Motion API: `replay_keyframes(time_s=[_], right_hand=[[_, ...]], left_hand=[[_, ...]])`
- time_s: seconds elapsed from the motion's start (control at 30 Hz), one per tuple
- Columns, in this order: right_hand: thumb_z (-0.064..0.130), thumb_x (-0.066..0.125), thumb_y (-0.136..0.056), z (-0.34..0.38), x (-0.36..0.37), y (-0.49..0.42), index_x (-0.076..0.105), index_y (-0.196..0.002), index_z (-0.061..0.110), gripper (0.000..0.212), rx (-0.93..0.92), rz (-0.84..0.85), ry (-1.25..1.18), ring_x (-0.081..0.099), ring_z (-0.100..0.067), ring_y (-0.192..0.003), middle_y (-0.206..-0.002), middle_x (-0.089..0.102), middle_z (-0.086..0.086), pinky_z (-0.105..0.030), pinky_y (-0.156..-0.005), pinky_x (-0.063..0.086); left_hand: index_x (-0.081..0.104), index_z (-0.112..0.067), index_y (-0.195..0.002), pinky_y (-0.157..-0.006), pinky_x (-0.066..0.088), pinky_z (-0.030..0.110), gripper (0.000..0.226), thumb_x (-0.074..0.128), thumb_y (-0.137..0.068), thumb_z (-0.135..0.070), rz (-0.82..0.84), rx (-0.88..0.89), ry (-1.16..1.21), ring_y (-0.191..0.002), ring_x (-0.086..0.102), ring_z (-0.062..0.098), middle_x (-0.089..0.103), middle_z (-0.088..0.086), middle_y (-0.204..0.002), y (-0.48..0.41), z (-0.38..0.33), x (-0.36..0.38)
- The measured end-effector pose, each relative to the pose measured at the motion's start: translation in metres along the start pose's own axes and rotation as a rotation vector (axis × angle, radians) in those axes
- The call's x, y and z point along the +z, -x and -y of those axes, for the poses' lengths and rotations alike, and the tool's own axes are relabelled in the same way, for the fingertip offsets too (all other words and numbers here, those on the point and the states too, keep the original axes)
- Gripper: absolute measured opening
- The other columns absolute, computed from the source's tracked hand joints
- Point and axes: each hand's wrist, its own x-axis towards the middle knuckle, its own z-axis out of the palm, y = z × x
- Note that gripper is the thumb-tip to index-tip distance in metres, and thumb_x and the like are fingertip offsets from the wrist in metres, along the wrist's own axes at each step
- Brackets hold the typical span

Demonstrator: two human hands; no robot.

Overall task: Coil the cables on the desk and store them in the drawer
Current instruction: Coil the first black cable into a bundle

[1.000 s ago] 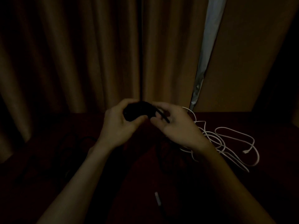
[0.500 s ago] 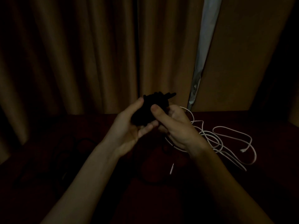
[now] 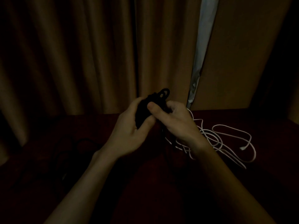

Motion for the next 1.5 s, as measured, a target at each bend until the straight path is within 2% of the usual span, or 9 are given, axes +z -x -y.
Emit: replay_keyframes(time_s=[0.13,0.27,0.4,0.57,0.73,0.93,1.07,1.27,1.5], right_hand=[[0.047,0.068,-0.089,-0.014,-0.015,-0.004,0.072,-0.113,0.016,0.039,-0.045,-0.017,0.174,0.063,-0.001,-0.103,-0.111,0.068,-0.004,-0.013,-0.081,0.044],[0.060,0.078,-0.067,-0.033,-0.025,-0.005,0.044,-0.150,0.027,0.095,0.307,0.204,0.127,0.051,-0.009,-0.133,-0.146,0.052,0.002,-0.018,-0.102,0.044],[0.028,0.086,-0.082,-0.042,-0.014,-0.001,0.057,-0.137,0.020,0.063,0.367,0.469,-0.067,0.062,-0.016,-0.126,-0.133,0.067,-0.002,-0.036,-0.108,0.049],[0.015,0.075,-0.089,-0.046,-0.001,-0.003,0.066,-0.115,0.014,0.028,0.212,0.369,0.116,0.071,-0.036,-0.098,-0.107,0.069,-0.027,-0.060,-0.095,0.053],[0.003,0.075,-0.089,-0.042,-0.015,-0.004,0.066,-0.113,0.014,0.029,0.181,0.319,0.039,0.065,-0.009,-0.066,-0.070,0.065,0.010,-0.023,-0.063,0.052],[-0.005,0.068,-0.089,-0.043,-0.052,-0.010,0.061,-0.131,0.015,0.047,0.335,0.119,-0.234,0.070,-0.015,-0.091,-0.094,0.074,-0.001,-0.026,-0.073,0.053],[-0.002,0.051,-0.100,-0.063,-0.079,-0.016,0.064,-0.125,0.012,0.031,0.519,-0.162,-0.297,0.069,-0.007,-0.069,-0.085,0.073,0.001,-0.020,-0.055,0.049],[-0.011,0.051,-0.091,-0.087,-0.102,-0.019,0.072,-0.108,0.001,0.030,0.621,-0.418,-0.109,0.048,-0.011,-0.049,-0.080,0.067,-0.013,-0.022,-0.048,0.043],[0.031,0.069,-0.090,-0.058,-0.077,-0.015,0.076,-0.110,0.016,0.026,0.335,-0.234,0.837,0.068,-0.032,-0.103,-0.107,0.075,-0.010,-0.034,-0.081,0.052]], left_hand=[[0.052,-0.036,-0.126,-0.062,0.051,0.022,0.027,0.056,-0.100,-0.040,-0.076,-0.148,0.100,-0.072,0.065,0.006,0.068,-0.006,-0.090,0.000,0.009,-0.001],[0.055,-0.022,-0.129,-0.058,0.048,0.018,0.032,0.059,-0.100,-0.032,-0.140,-0.299,0.238,-0.071,0.065,0.003,0.070,-0.004,-0.091,-0.001,0.015,0.000],[0.057,-0.026,-0.123,-0.066,0.054,0.019,0.025,0.063,-0.099,-0.027,-0.177,-0.347,0.278,-0.079,0.068,0.003,0.071,-0.009,-0.093,-0.003,0.019,0.003],[0.059,-0.022,-0.122,-0.056,0.048,0.024,0.026,0.064,-0.098,-0.029,-0.188,-0.479,0.385,-0.070,0.065,0.011,0.070,0.004,-0.091,-0.007,0.019,0.005],[0.063,-0.024,-0.116,-0.061,0.050,0.029,0.043,0.066,-0.082,-0.050,-0.155,-0.486,0.477,-0.072,0.065,0.014,0.072,0.000,-0.086,-0.005,0.011,0.005],[0.063,-0.015,-0.124,-0.055,0.045,0.025,0.049,0.067,-0.087,-0.046,-0.201,-0.464,0.470,-0.072,0.061,0.017,0.069,0.005,-0.088,-0.005,0.023,-0.001],[0.063,-0.015,-0.123,-0.054,0.045,0.026,0.045,0.066,-0.090,-0.045,-0.273,-0.520,0.436,-0.069,0.060,0.017,0.069,0.006,-0.084,-0.004,0.035,-0.011],[0.063,-0.019,-0.120,-0.056,0.048,0.026,0.032,0.065,-0.096,-0.041,-0.356,-0.539,0.420,-0.072,0.063,0.016,0.072,0.010,-0.095,-0.004,0.043,-0.028],[0.062,-0.015,-0.123,-0.050,0.047,0.020,0.034,0.063,-0.097,-0.037,-0.274,-0.500,0.376,-0.061,0.060,0.007,0.067,0.005,-0.082,-0.003,0.030,-0.007]])
